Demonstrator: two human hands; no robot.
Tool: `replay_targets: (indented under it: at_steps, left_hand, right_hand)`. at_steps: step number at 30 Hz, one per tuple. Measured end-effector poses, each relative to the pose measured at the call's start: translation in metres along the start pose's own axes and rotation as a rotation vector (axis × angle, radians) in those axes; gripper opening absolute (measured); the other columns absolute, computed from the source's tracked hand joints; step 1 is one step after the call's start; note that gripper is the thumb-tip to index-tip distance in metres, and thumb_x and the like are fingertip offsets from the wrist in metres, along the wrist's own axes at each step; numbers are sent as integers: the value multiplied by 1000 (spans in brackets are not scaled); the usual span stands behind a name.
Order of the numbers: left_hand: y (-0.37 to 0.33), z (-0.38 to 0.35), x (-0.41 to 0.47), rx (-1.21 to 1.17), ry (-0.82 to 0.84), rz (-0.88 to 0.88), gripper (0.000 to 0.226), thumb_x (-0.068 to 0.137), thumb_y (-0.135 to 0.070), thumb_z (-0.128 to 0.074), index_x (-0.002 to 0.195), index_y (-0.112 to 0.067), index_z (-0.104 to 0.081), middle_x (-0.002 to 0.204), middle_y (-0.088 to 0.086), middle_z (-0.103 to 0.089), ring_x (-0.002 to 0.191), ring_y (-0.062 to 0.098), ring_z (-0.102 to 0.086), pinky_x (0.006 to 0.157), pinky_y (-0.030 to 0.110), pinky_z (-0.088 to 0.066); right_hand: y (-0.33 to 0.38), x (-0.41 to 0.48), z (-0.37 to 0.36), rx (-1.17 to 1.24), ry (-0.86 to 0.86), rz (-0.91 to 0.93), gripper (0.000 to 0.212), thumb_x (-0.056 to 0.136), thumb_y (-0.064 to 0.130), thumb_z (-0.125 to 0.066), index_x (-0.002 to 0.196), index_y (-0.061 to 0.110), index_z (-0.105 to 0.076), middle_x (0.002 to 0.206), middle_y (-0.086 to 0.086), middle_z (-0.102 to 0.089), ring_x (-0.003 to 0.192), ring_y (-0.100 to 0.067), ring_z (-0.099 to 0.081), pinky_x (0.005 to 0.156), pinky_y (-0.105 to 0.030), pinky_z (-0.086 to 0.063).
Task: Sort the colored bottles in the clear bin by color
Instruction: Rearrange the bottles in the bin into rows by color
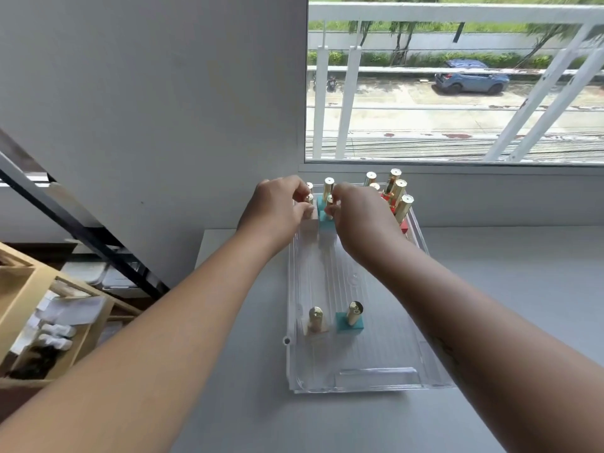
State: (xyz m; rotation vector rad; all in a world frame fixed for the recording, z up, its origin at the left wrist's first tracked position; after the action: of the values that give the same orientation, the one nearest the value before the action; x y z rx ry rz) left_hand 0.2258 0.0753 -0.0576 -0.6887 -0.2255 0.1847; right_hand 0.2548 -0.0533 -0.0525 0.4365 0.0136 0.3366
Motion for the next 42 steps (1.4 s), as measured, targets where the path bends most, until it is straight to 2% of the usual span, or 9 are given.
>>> replay_targets:
  at_steps: [3,10,17,22,24,28,33,38,42]
  left_hand:
    - [1,-1,3,-17,-4,3,12,86,-14,-68,99,-16,-68,99,3,-70,100,21,-57,85,29,-46]
    - [4,2,0,-61,-34,-26,25,81,-16,-75,104,-17,-65,105,-3,-65,68,-2,-48,64,13,-33]
    - [11,13,-30,-75,-46,-50,18,84,-24,-73,99,-24,-64,97,-10,-62,66,-6,-49,59,-1,-34]
    - [13,13,-69,-175,121,-8,13,80,-47,-72,86,-37,-66,78,-23,-65,65,-7,-51,62,16,-42]
    - [11,13,-87,-208,195,9,22,74,-58,-71,86,-39,-68,81,-29,-65,68,-3,-52,68,24,-48]
    - [10,17,-118,-210,300,24,49,57,-76,-67,93,-42,-69,88,-27,-67,83,-1,-54,70,25,-45]
    - [4,12,-139,-91,304,-59,45,62,-58,-78,101,-39,-66,95,-27,-63,90,-6,-46,65,11,-34]
    - [-3,7,-140,-89,212,-136,21,75,-42,-78,91,-33,-69,89,-25,-66,87,-8,-43,66,8,-32]
    - [-4,5,-130,-108,190,-129,11,79,-38,-76,86,-34,-68,85,-44,-58,86,-10,-43,65,4,-31]
  right_hand:
    - [0,5,0,-9,-27,2,13,90,4,-55,99,12,-59,72,0,-50,66,-23,-46,54,-28,-31]
    - [-2,0,2,94,1,-9,21,92,13,-59,112,9,-54,94,-13,-68,81,-29,-63,71,-38,-53]
    - [-15,-31,8,327,49,-58,28,91,17,-61,119,13,-59,100,-10,-69,83,-26,-67,81,-45,-56]
    - [-29,-63,13,366,147,-16,20,95,12,-53,108,20,-66,98,-2,-71,80,-10,-67,77,-34,-58]
    - [-35,-78,9,325,263,9,28,95,4,-51,111,22,-65,103,2,-71,83,-1,-64,76,-23,-57]
    - [-45,-105,4,196,394,62,36,90,4,-53,111,31,-64,107,9,-68,89,-1,-63,80,-22,-52]
    - [-40,-128,-12,190,500,73,38,78,22,-76,111,30,-61,110,9,-63,89,-11,-65,80,-27,-54]
    - [-34,-133,-19,234,412,70,15,82,23,-72,95,25,-66,100,8,-65,88,-12,-62,79,-29,-51]
    - [-38,-120,-16,226,321,64,12,86,21,-69,97,24,-68,94,10,-62,85,-12,-60,73,-27,-47]
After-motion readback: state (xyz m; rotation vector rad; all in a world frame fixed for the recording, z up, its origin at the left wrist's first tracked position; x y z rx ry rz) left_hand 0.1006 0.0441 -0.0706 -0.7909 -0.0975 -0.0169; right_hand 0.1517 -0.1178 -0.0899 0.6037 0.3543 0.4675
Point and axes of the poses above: each hand's wrist, its own x-axis towards the middle knuckle, its own z-axis out of the back of the hand, y = z × x, the point moved 8 cm from there along x, towards the middle knuckle
